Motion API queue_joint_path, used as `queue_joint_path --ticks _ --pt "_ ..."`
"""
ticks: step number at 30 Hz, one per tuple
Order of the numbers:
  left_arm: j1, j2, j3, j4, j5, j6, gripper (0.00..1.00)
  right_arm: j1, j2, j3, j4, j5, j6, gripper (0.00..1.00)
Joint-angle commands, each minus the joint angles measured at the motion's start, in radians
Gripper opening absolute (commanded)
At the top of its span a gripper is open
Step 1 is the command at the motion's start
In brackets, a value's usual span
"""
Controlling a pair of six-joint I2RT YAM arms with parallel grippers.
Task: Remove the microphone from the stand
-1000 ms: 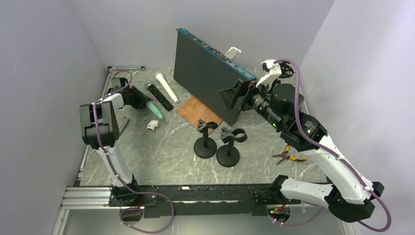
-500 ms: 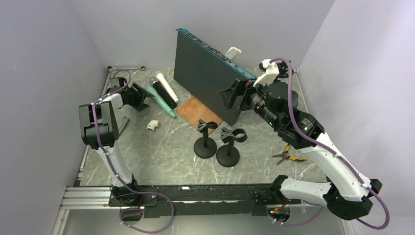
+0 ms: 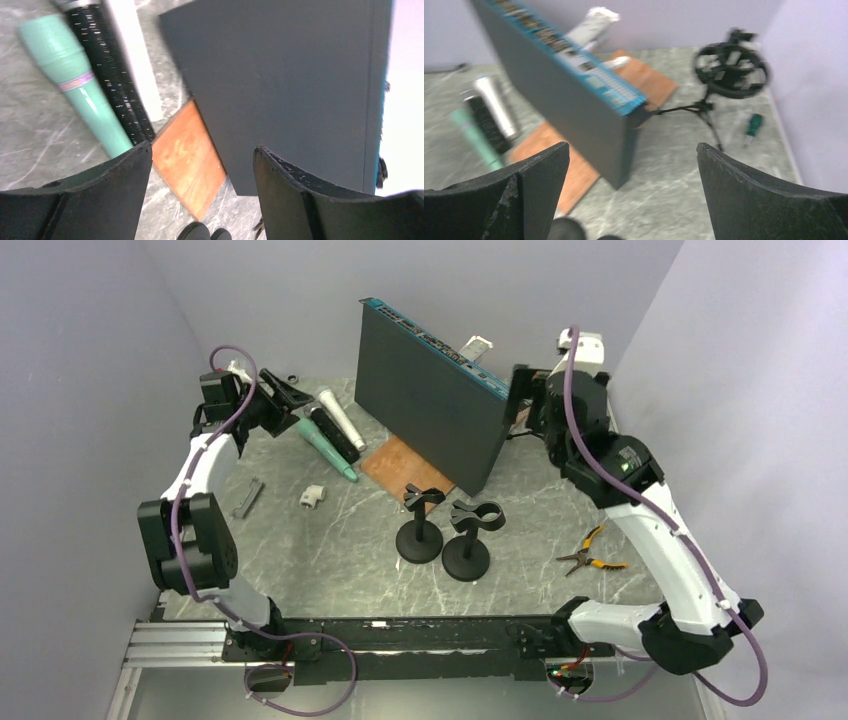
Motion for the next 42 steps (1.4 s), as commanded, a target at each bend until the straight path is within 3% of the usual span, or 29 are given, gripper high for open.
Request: queue_joint_path --ticks 1,12,21,26,30,36,42 --pt "-0.059 -0.103 0.029 0.018 0.047 0.111 0.77 -0.212 0.015 0.065 -0.011 -0.024 -0.078 1.0" --pt "-0.168 -0.28 0.068 0.0 0.081 0.292 0.87 -0.729 0.185 0.236 -0.103 -0.244 0.045 1.0" --pt "-0.237 -0.298 0.082 0.011 0.119 0.33 0.86 -0.952 0.206 0.012 0.07 -0.583 0.194 1.0" --pt "-0.279 -0.313 0.085 0.008 0.12 0.348 0.86 -0.959 0.124 -0.095 0.188 -0.702 0.23 1.0" --pt "-0.312 -0.326 0.108 -0.048 0.069 0.407 0.86 -0.959 0.097 -0.076 0.149 -0.605 0.241 1.0" --pt "-0.375 -0.343 0.116 -0.072 0.038 0.456 0.87 -0.957 0.066 -0.06 0.169 -0.65 0.251 1.0" --pt "-0.416 -0.343 0.116 -0.08 0.024 0.483 0.86 -0.957 0.109 -0.085 0.243 -0.871 0.317 0.96"
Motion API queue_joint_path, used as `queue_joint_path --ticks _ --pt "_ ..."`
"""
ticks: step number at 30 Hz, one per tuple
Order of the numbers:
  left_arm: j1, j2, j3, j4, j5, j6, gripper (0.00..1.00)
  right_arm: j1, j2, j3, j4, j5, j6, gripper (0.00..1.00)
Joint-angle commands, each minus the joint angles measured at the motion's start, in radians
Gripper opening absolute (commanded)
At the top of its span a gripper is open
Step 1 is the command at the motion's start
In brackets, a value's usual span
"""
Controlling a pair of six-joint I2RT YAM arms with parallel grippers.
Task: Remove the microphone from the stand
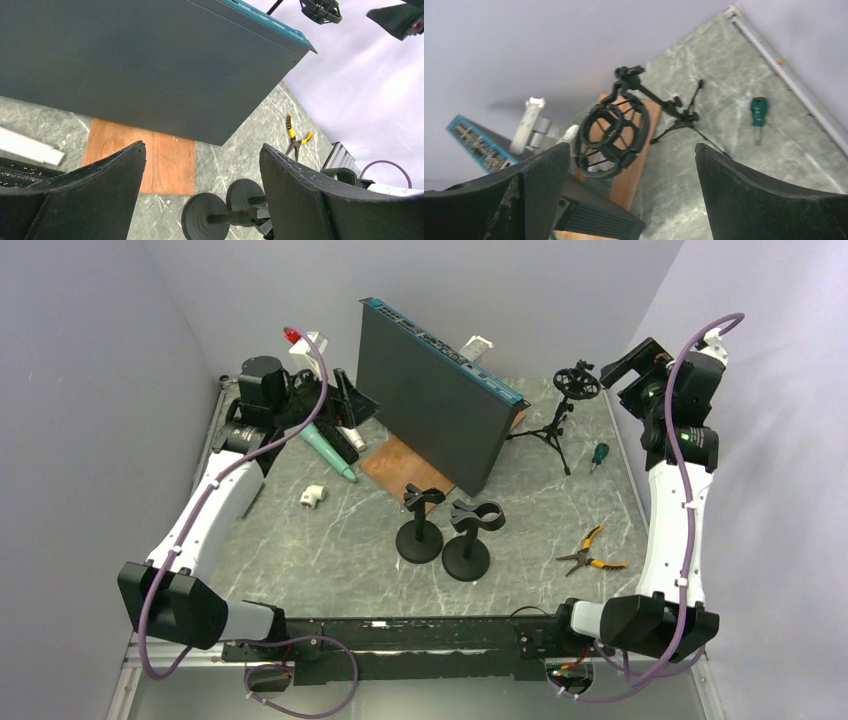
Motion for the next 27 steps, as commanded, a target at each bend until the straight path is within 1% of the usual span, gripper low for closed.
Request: queue_joint_path --ticks 1,5,7,8,12,17,27 --pt "-0.021 -0.027 0.037 0.007 -0.021 0.043 0.86 -0.001 0.05 0.005 0.09 -0.172 0.078 0.96" --pt "-0.039 -0.016 0.042 -0.005 -0.028 0.057 0.86 0.001 0.065 -0.02 0.144 -0.201 0.117 0.9" --pt "-0.045 -0.013 0.042 -0.006 -0.029 0.058 0.86 0.003 0.076 -0.018 0.149 -0.215 0.105 0.85" --pt "-0.047 -0.011 0.042 -0.003 -0.024 0.056 0.86 0.009 0.086 -0.003 0.136 -0.215 0.083 0.85" --pt "-0.048 -0.008 0.04 0.003 -0.012 0.047 0.86 0.035 0.105 0.005 0.089 -0.206 0.011 0.88" --pt "-0.048 -0.014 0.04 -0.002 -0.019 0.05 0.86 0.046 0.075 -0.07 0.113 -0.217 0.019 0.93" --pt "-0.049 -0.011 0.039 0.003 -0.012 0.049 0.86 0.048 0.089 -0.104 0.151 -0.256 0.048 0.92"
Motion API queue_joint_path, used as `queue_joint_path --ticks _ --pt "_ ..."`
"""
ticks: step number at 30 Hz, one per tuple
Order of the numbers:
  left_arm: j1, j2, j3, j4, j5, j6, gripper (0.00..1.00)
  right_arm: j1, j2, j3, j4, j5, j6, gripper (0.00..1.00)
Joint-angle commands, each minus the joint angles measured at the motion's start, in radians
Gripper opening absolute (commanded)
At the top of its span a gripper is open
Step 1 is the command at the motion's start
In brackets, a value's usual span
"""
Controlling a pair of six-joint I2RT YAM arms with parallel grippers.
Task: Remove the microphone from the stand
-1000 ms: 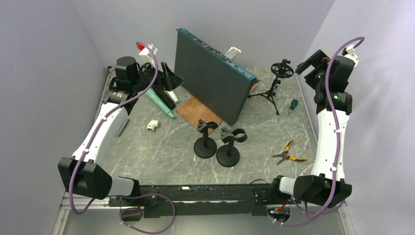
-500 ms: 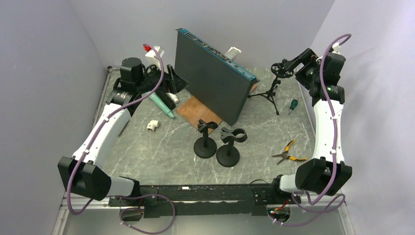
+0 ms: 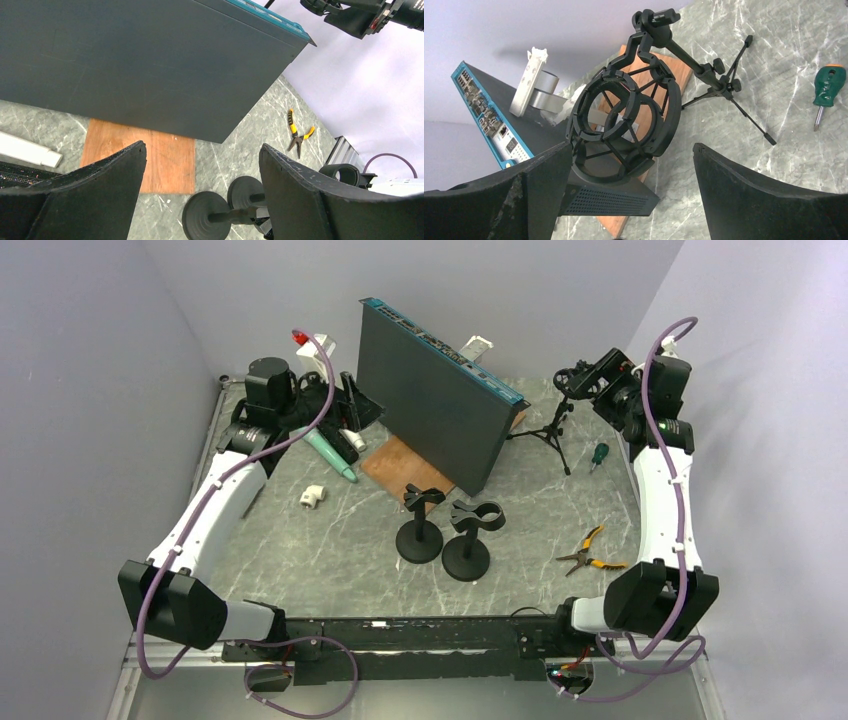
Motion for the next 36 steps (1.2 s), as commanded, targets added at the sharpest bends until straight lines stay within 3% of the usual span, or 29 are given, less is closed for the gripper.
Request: queue_joint_path --ticks 1,6,18,27,36 --pt "-0.004 -0.012 0.039 0.011 0.006 0.018 0.86 0.004 -0.005 -0.005 0.065 -0.05 0.024 0.89" --pt "-0.004 -0.012 0.04 0.01 0.006 0.021 0.86 0.002 0.004 -0.014 0.094 -0.08 0.082 0.68" --pt "-0.004 -0.009 0.039 0.012 0.012 0.019 0.85 0.006 -0.117 -0.103 0.135 -0.079 0.273 0.32" --pt "-0.005 -0.014 0.037 0.016 0.018 0.016 0.85 0.006 -0.285 -0.148 0.082 -0.075 0.375 0.18" --pt "-0.023 -0.021 0.045 0.003 0.014 0.034 0.86 0.005 -0.428 -0.249 0.078 -0.191 0.497 0.09"
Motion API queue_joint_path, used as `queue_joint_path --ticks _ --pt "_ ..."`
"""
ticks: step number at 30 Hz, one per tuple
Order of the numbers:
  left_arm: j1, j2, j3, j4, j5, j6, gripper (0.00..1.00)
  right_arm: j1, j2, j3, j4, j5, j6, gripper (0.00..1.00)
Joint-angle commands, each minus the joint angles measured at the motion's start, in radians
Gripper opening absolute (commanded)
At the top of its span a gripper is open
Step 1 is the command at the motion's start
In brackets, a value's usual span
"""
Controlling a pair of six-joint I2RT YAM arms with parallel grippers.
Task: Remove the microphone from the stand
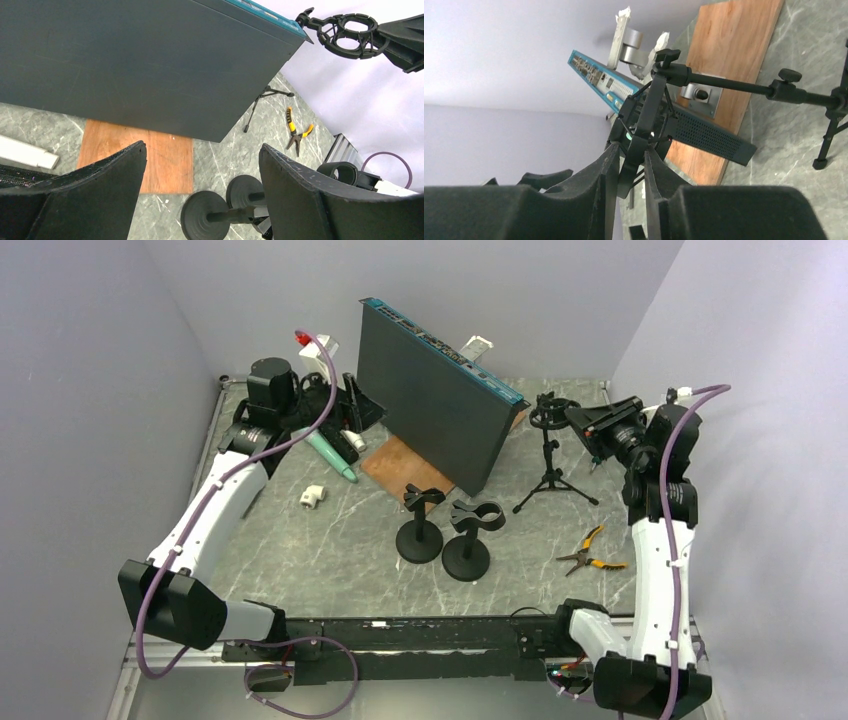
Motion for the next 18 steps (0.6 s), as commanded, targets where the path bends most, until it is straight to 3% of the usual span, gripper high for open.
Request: queue_joint_path --ticks 1,12,18 --pt "-0.02 -0.021 0.048 -0.001 0.018 0.039 0.86 -0.001 -0.079 -0.02 0.052 -0.063 0.074 0.09" --pt "-0.19 -0.027 0.085 -0.031 0.062 0.123 0.87 -0.001 -0.226 -0.174 0.035 -0.044 0.073 0.05" --pt "-0.365 -0.02 0.138 -0.078 -0.062 0.138 0.89 -0.001 -0.309 -0.243 -0.009 -0.043 0.042 0.26"
